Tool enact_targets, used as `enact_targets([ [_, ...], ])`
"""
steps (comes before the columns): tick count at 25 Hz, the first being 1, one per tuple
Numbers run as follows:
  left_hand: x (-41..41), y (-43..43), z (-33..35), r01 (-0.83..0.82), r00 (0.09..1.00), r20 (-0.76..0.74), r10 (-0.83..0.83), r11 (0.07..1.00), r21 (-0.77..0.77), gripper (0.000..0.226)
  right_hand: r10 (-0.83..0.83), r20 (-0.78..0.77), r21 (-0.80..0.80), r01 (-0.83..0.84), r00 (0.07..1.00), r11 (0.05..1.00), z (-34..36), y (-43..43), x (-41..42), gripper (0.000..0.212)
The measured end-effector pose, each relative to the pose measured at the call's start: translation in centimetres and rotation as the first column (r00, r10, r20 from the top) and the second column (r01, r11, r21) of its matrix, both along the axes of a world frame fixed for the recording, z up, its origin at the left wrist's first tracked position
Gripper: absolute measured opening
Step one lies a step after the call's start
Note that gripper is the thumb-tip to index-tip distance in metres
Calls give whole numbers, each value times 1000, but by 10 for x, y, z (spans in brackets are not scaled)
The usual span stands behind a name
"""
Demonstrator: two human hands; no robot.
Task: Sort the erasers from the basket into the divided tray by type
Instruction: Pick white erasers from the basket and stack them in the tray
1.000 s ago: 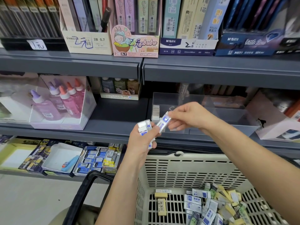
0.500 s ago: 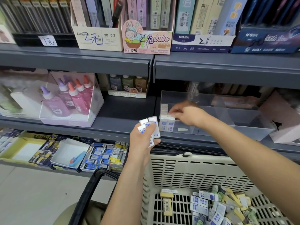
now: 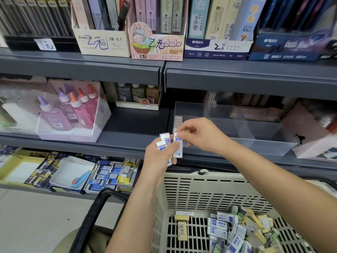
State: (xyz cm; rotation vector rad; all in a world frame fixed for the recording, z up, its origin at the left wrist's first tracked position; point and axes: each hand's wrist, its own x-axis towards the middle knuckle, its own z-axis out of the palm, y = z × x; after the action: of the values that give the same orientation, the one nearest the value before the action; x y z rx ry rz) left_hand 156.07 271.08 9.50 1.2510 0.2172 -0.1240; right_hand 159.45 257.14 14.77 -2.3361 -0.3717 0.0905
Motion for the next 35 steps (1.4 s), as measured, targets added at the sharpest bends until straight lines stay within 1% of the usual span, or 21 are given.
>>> enact_targets([
  [2,-1,-1,1,27,999,-19,-28,996,-80,5,-21,-50,100,26,999,995,4,-5,0,6],
  [4,-2,-2,1,60,997,-46,-66,992,-109,9,-8,-104,188,28,995,982,7,-11,0,7],
  [7,-3,-2,1,93,995,-30,-96,991,-100,9,19,-170,301,34,985,953,4,-18,-2,10],
  [9,-5,-3,1,84,996,29,-82,994,-70,11,-9,-250,414,116,968,903,1,-19,-4,10],
  [10,-5,-3,0,72,996,62,-70,997,-35,14,-18,-282,441,147,959,885,0,-19,-4,10],
  [12,-4,-5,-1,36,993,111,-40,999,39,16,-20,-310,422,156,951,893,-1,-20,-6,8],
  [14,-3,-6,-3,-3,993,121,-5,998,62,15,-30,-304,413,160,952,897,-1,-23,-3,7],
  [16,0,-4,-4,-38,995,90,33,998,53,12,-120,-245,435,220,962,873,3,-30,10,5],
  [17,2,-3,-5,-56,996,67,52,997,49,13,-197,-182,404,256,963,878,6,-34,18,5],
  [18,4,-2,-5,-70,997,43,68,997,44,16,-271,-99,330,289,957,899,7,-38,27,5],
  [19,5,-2,-5,-81,997,23,80,996,36,18,-318,-17,217,314,948,924,7,-39,36,9],
  [20,6,-2,-5,-85,996,8,85,996,28,19,-323,50,87,318,945,944,6,-38,42,11],
  [21,6,-2,-5,-85,996,3,85,996,24,17,-300,85,-21,303,950,953,2,-35,46,12],
  [22,6,-2,-4,-85,996,3,85,996,21,14,-269,87,-91,276,959,957,-2,-30,48,13],
  [25,4,-1,-3,-109,994,23,109,994,7,16,-213,-13,-102,210,977,972,-16,-19,52,15],
  [28,3,0,-4,-126,991,37,125,992,24,16,-167,-19,-263,156,986,952,-22,-16,55,19],
  [30,3,0,-3,-120,992,33,118,992,44,18,-149,-35,-300,132,988,945,-22,-16,54,21],
  [32,2,-1,-2,-110,994,22,109,993,52,22,-143,-6,-301,135,990,944,-17,-17,49,21],
  [33,2,-1,-1,-106,994,20,105,993,48,24,-151,51,-283,160,987,946,-14,-16,45,19],
  [34,2,-2,0,-101,995,22,100,994,42,25,-162,110,-235,184,981,954,-11,-15,38,17],
  [35,1,-2,1,-94,995,25,93,995,37,26,-161,136,-168,183,977,969,-6,-13,30,16],
])
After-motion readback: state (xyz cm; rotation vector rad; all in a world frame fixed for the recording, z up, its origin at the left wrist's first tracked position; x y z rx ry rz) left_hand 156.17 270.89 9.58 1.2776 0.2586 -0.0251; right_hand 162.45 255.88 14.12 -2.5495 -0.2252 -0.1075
